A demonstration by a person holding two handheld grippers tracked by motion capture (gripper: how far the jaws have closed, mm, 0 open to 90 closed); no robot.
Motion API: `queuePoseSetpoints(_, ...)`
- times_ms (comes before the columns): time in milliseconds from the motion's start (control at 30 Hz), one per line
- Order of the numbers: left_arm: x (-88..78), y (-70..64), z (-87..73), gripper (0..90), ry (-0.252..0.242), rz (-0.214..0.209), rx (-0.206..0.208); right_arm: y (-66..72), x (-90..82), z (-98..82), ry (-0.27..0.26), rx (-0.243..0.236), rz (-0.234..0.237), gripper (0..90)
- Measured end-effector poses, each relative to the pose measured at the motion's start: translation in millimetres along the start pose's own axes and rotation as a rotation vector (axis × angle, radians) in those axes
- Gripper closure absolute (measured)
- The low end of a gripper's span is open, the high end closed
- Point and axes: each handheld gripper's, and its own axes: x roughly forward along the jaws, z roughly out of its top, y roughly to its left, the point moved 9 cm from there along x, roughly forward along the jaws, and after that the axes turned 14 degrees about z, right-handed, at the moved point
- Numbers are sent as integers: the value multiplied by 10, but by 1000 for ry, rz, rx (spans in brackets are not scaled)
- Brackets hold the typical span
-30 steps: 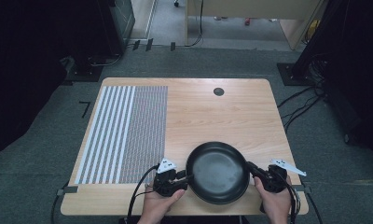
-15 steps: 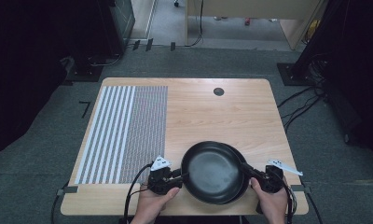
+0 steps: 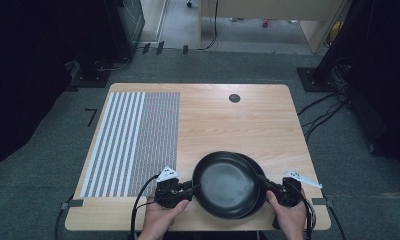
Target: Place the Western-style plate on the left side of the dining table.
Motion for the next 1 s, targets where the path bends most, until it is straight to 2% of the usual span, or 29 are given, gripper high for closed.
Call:
queuePoseSetpoints(133,3,-3,-1,636,-3,13,21,-12,27,-15,-7,14,5,831)
queuePoseSetpoints(333,1,5,1,636,2,-2,17,-21,79,-34,-15,41,18,810)
queuePoseSetpoints(367,1,5,0,636,2,-3,16,-24,108,-39,-30,66,28,804)
queuePoseSetpoints(500,-1,3,-6,635,-3,-4,9,-25,141,-38,-62,78,19,802)
queuePoseSetpoints(600,-6,3,-15,643,-8,-11,-20,-27,139,-38,-79,114,27,815)
queuePoseSetpoints(733,-1,-3,-14,649,-9,5,-18,-37,117,-45,-100,190,50,836)
queuePoseSetpoints(867,5,1,-23,665,4,10,-25,0,80,-8,-159,250,78,857)
queuePoseSetpoints(933,6,-4,-30,676,9,15,-25,41,63,23,-177,226,80,856)
queuePoseSetpoints(1000,13,-12,-41,680,17,-2,-36,73,56,38,-176,207,81,855)
